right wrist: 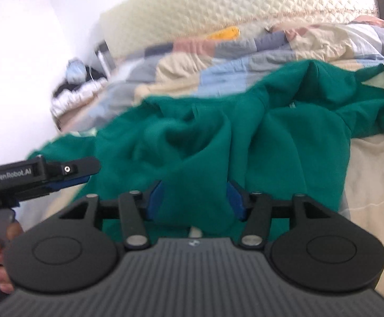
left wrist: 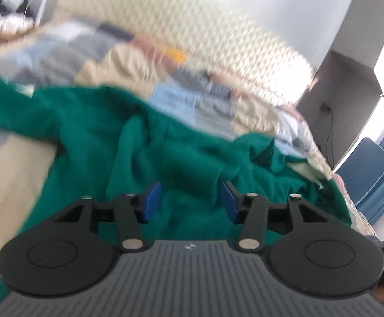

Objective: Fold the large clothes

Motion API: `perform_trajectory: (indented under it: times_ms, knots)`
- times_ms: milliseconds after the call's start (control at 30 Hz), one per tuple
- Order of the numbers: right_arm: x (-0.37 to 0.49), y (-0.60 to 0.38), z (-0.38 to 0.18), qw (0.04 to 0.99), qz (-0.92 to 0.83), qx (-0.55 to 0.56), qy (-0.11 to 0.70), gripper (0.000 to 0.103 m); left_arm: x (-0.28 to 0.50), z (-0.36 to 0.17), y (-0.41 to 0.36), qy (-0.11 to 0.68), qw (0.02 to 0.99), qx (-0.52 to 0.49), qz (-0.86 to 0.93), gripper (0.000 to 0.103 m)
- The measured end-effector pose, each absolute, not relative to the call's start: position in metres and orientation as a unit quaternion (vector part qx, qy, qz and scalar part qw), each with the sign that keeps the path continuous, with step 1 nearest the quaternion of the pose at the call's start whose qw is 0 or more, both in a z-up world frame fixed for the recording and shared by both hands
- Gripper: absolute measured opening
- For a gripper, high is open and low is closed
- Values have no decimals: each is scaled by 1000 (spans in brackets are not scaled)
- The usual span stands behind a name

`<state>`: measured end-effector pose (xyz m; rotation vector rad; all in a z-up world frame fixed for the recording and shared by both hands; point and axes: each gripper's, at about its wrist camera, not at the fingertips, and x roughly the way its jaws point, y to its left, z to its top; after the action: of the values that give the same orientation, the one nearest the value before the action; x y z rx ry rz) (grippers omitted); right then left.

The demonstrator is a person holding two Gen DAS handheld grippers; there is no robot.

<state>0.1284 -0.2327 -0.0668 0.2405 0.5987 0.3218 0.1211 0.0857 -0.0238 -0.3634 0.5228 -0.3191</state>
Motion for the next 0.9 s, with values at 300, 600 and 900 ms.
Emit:
perform_trajectory:
  times_ms: [300,600,900]
  knots:
    - [166,-217,-80,942,155,113,276,56,163,-41,68,261,945,-138,-142,61]
    - [208,-213,-115,939,140,85,302,32,211,-94,57,332,930,-107,-112,61]
    - [218,-205,-139,923,148,67,350,29,223,-120,45,358,927,-63,-96,61]
